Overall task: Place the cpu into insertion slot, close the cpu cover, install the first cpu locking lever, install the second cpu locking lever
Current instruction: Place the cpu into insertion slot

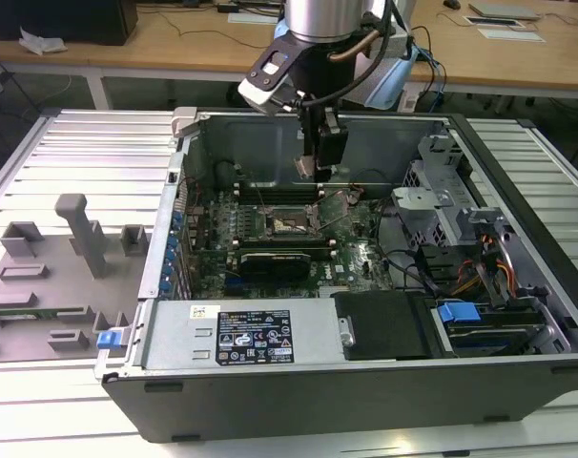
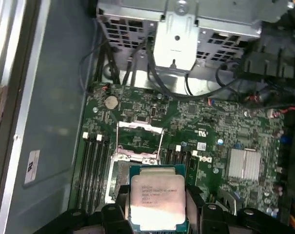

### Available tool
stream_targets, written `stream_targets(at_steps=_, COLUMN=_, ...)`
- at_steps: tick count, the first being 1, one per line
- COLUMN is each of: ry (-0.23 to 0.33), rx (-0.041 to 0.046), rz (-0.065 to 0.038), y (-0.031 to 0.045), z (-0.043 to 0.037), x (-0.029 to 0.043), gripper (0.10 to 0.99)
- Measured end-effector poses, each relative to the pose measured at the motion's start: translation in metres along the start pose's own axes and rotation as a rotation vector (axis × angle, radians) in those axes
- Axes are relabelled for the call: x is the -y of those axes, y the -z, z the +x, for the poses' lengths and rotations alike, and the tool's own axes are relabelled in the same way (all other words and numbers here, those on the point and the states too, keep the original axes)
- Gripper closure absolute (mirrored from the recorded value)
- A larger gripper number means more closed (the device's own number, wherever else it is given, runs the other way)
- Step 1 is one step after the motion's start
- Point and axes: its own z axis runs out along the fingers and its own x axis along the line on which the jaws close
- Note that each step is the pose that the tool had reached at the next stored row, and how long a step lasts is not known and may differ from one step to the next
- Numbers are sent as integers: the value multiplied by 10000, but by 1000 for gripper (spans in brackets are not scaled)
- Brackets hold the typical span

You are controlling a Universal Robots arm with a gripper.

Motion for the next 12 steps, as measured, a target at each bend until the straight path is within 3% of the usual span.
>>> stream_targets(at_steps=5, ry=-965, rx=87, rz=-9, y=-82, z=6, x=19, gripper=545)
stream_targets(at_steps=12, ry=-1019, rx=95, rz=-47, y=-204, z=48, x=182, gripper=545)
